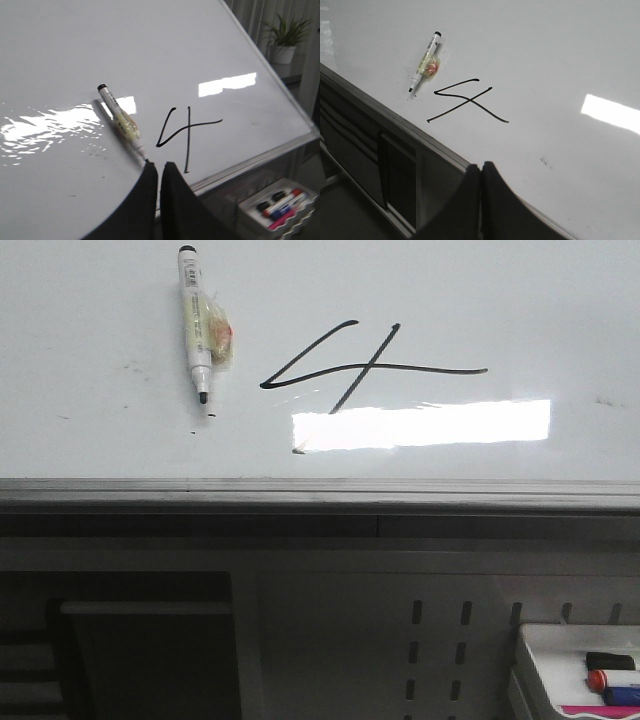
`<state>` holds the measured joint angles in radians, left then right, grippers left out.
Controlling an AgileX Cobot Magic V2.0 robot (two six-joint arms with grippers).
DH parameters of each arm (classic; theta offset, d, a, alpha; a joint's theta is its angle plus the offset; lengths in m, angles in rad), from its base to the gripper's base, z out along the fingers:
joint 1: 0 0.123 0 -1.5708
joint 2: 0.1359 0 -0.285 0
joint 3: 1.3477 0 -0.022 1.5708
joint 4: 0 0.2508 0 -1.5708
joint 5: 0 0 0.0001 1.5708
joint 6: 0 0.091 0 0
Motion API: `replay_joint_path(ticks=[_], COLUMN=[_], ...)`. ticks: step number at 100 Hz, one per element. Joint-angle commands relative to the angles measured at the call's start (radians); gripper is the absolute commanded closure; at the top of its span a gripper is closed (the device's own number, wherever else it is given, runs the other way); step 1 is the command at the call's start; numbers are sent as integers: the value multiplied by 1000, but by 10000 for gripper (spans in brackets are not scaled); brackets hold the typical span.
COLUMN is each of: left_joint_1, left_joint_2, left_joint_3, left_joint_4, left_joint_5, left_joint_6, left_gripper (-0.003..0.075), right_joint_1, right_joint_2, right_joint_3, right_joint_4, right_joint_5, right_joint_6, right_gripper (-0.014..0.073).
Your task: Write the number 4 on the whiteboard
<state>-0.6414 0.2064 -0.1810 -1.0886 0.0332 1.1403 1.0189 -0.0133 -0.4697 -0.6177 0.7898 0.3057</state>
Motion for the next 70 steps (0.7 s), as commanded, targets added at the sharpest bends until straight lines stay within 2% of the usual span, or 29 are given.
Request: replay_joint_path(ticks=[1, 10, 12, 27, 34, 40, 43, 61, 70], left_joint_1=[35, 114, 142, 257, 287, 307, 313, 351, 365], left_joint_2=[5, 5, 5, -6, -33, -63, -82, -155, -188], left_joint_3=[-3, 49, 63, 150, 194, 223, 218, 218, 218], left_joint_4=[164, 407, 477, 950, 1097, 1126, 1124, 1114, 1114], left_joint_5=[-33, -68, -77, -109, -146, -149, -72, 91, 227], left_joint_6=[-40, -275, -385, -926, -1086, -1140, -1140, -1140, -1140], left_gripper=[741, 741, 741, 741, 741, 741, 741, 741, 741], right_joint_1=[-6, -6, -6, -6, -6, -6, -6, -6, -6], right_joint_2=[13, 13, 13, 13, 13, 13, 13, 13, 13], right_joint_3=[-20, -20, -20, -20, -20, -20, -20, -20, -20], right_joint_4=[-41, -41, -41, -41, -41, -41, -41, -41, -41], right_joint_5=[-62, -62, -62, -62, -62, -62, -62, -62, -62], right_joint_6=[4, 4, 4, 4, 4, 4, 4, 4, 4], right_gripper=[638, 638, 638, 638, 638, 638, 638, 638, 638])
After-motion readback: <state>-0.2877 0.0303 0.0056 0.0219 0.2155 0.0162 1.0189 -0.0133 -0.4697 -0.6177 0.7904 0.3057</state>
